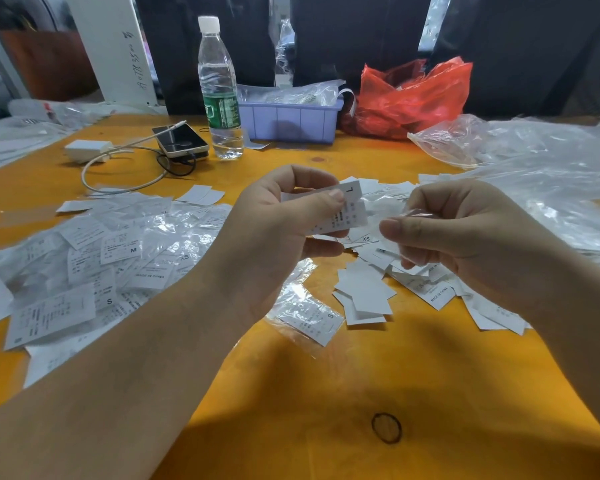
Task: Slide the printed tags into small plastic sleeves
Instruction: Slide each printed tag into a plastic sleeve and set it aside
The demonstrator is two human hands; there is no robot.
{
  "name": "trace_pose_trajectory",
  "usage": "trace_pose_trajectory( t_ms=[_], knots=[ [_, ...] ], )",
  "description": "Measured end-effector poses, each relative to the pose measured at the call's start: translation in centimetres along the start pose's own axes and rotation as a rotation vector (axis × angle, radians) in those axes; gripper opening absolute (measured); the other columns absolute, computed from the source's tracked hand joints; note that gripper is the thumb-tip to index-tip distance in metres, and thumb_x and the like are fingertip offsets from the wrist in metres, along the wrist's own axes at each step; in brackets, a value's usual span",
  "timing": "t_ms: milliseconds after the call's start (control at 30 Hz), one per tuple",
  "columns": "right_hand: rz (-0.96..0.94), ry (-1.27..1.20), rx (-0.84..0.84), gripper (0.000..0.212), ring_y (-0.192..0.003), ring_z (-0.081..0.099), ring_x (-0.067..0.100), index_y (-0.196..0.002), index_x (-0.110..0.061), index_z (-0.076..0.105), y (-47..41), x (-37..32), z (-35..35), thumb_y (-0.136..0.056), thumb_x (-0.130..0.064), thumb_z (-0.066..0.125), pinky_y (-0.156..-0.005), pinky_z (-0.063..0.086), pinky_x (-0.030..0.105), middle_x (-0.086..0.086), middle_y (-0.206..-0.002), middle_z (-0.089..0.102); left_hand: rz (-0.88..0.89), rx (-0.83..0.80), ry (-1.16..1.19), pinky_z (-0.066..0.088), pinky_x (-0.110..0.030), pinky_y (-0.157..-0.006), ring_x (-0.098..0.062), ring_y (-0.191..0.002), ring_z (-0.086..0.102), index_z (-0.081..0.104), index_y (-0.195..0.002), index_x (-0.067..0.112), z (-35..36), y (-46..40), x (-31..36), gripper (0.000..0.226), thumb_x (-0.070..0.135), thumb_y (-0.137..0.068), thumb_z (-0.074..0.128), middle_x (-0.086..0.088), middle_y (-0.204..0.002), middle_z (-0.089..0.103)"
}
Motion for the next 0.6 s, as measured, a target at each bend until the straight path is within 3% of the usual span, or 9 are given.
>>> trace_pose_trajectory(
  t_ms=[267, 600],
  knots=[
    [0.082, -0.052, -0.105, 0.019, -0.056, 0.058, 0.015, -0.058, -0.017, 0.067, -0.1, 0.57, 0.37, -0.058, -0.033, 0.077, -0.058, 0.049, 0.025, 0.004, -0.057, 0.06, 0.011, 0.017, 0.018, 0.056, -0.027, -0.054, -0.016, -0.064, 0.066, 0.066, -0.088, 0.014, 0.22, 0.13, 0.18, 0.007, 0.007, -0.088, 0.065, -0.007, -0.081, 0.064],
    [0.072, -0.089, -0.078, 0.032, -0.057, 0.058, 0.016, -0.07, -0.007, 0.066, -0.01, 0.45, 0.39, -0.057, -0.034, 0.075, -0.055, 0.05, 0.022, 0.005, -0.059, 0.062, 0.058, 0.062, -0.101, 0.057, -0.027, -0.057, -0.017, -0.072, 0.069, 0.066, -0.085, 0.019, 0.08, 0.27, 0.19, 0.012, 0.007, -0.088, 0.067, -0.007, -0.09, 0.064]
  ],
)
Point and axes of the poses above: each hand's wrist, its own y-axis away from the middle knuckle, its own z-axis out of the palm, x = y × z, the point moved 2 cm from there along -y, towards the middle knuckle
